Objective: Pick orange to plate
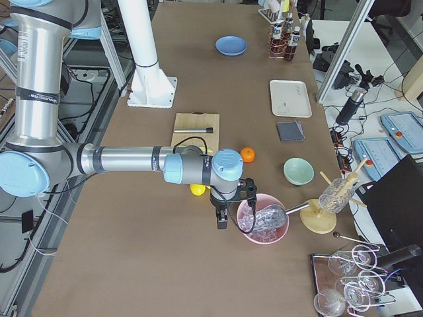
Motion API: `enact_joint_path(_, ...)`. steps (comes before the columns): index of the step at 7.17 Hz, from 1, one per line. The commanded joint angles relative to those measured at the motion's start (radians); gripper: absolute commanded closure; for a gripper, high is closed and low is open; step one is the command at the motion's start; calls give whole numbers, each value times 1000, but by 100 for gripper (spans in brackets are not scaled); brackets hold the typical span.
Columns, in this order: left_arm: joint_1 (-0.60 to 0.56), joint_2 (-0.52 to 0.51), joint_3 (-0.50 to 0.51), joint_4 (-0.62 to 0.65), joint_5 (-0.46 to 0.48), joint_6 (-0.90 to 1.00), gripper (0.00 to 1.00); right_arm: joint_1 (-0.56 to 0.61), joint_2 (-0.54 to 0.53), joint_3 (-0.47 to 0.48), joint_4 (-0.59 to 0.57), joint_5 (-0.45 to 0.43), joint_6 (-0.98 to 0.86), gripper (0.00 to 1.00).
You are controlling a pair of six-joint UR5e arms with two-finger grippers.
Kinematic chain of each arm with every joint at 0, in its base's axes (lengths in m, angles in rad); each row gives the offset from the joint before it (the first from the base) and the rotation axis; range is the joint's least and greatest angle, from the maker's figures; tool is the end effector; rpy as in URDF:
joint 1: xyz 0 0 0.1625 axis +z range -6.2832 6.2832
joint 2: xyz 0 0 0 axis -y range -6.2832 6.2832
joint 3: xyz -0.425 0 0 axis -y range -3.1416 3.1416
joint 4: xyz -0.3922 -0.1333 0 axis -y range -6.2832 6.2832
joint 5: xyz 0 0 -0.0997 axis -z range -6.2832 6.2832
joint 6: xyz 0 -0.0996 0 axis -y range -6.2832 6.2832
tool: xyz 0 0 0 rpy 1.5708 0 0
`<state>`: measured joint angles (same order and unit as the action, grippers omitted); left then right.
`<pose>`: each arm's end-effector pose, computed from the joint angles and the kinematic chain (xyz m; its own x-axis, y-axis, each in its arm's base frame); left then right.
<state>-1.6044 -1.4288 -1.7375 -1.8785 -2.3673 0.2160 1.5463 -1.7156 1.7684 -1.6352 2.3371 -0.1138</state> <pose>-0.0771 -0.4466 0.6068 0.6970 0.4073 -0.5901 -0.1204 0.8778 0.4636 0.0537 -0.4306 0.6353 0.7130 -0.1231 0.6903 0.1061 0.9921 0.0672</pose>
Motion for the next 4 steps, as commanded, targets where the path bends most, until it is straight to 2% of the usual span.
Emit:
enact_joint_path(1, 24, -21, 12, -36, 2, -4, 1, 0, 23, 75, 0, 11, 3, 0)
enact_joint_path(3, 47, -10, 12, -112, -3, -62, 1, -15, 45, 91, 0, 22, 60, 0)
enact_joint_path(4, 104, -5, 15, -151, -47, -163, 1, -41, 53, 121, 0, 27, 156, 0)
